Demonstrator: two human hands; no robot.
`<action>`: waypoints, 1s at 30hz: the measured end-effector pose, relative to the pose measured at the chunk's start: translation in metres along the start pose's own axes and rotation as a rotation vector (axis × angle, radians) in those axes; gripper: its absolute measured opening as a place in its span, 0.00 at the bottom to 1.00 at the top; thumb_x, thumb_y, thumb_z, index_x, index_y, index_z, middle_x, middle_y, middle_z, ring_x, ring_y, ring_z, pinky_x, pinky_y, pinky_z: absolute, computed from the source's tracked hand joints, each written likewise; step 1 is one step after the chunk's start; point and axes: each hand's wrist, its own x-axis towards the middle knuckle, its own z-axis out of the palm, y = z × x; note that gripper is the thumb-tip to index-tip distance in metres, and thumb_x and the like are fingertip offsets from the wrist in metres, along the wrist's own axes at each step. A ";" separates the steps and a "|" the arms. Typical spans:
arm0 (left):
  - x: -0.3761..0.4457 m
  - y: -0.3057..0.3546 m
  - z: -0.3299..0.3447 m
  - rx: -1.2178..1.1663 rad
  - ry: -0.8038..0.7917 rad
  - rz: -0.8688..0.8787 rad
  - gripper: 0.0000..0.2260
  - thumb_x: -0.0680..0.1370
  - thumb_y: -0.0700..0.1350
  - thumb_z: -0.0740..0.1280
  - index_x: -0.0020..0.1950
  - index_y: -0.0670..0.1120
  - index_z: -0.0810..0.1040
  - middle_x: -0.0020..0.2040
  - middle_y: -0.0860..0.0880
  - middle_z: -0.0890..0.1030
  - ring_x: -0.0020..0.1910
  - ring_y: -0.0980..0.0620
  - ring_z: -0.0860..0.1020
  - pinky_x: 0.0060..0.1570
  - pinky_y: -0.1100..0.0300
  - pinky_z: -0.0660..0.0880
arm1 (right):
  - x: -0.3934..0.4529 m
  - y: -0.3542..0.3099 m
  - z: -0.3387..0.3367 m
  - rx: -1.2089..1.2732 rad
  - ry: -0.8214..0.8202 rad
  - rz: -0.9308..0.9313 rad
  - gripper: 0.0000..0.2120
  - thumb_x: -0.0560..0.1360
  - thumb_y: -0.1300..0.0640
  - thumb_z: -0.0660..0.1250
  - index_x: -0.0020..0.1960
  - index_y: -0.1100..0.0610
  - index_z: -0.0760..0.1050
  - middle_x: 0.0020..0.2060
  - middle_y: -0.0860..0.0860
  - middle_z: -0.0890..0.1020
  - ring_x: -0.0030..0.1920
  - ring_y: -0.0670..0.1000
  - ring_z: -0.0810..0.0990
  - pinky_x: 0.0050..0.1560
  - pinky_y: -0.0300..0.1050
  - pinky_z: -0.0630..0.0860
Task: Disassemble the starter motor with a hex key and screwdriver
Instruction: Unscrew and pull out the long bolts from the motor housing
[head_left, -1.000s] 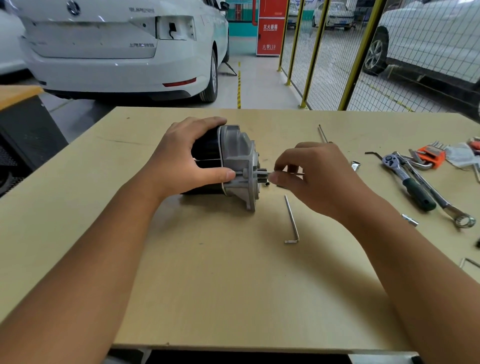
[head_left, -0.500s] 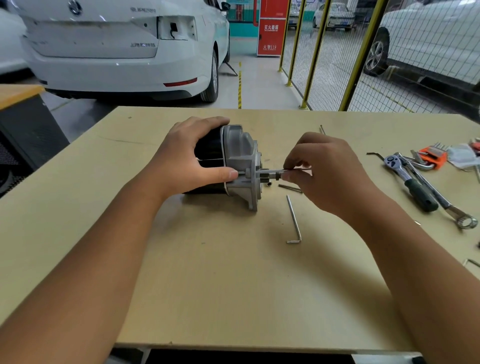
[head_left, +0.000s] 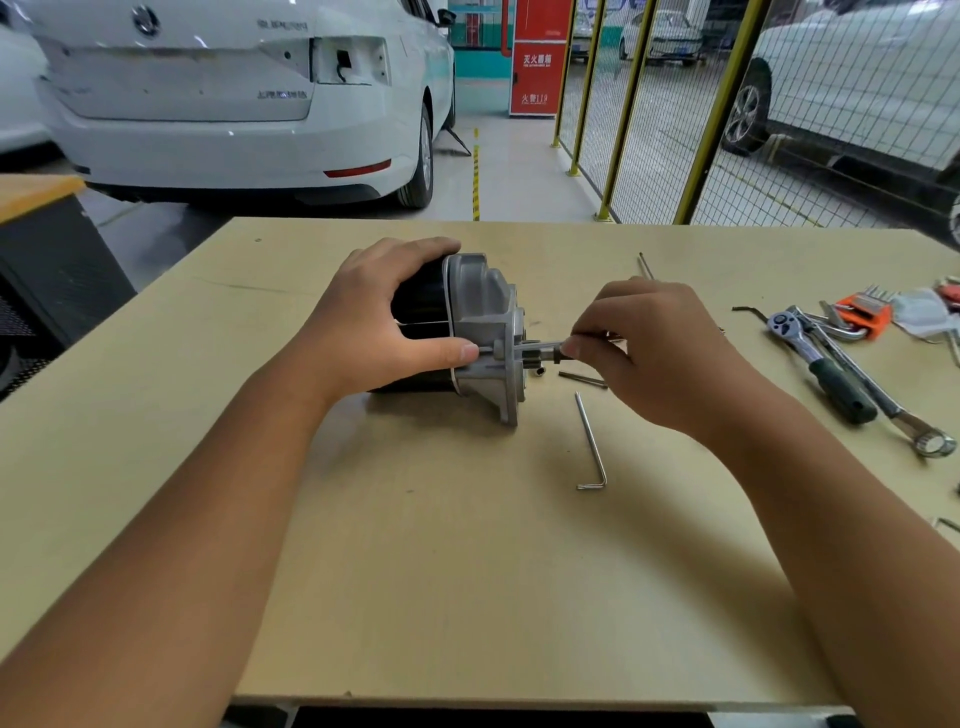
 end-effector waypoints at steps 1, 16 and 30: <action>0.000 0.000 0.000 0.001 0.000 -0.001 0.42 0.63 0.67 0.75 0.75 0.58 0.72 0.64 0.58 0.76 0.66 0.51 0.73 0.66 0.50 0.72 | 0.000 -0.001 -0.001 -0.044 0.024 -0.007 0.06 0.76 0.54 0.74 0.45 0.57 0.86 0.38 0.49 0.83 0.43 0.54 0.76 0.44 0.50 0.73; 0.000 0.001 -0.001 0.006 -0.004 -0.010 0.42 0.63 0.67 0.76 0.76 0.59 0.72 0.64 0.57 0.76 0.66 0.50 0.73 0.67 0.48 0.73 | 0.001 -0.007 0.006 0.024 -0.019 0.046 0.07 0.79 0.57 0.70 0.50 0.59 0.86 0.44 0.52 0.77 0.44 0.54 0.76 0.45 0.46 0.71; 0.000 0.000 0.000 0.008 0.007 -0.004 0.42 0.62 0.68 0.75 0.75 0.59 0.72 0.64 0.58 0.76 0.65 0.51 0.74 0.66 0.48 0.73 | 0.000 -0.007 0.005 0.064 -0.018 0.007 0.07 0.77 0.53 0.72 0.49 0.57 0.84 0.40 0.50 0.77 0.38 0.42 0.74 0.39 0.37 0.68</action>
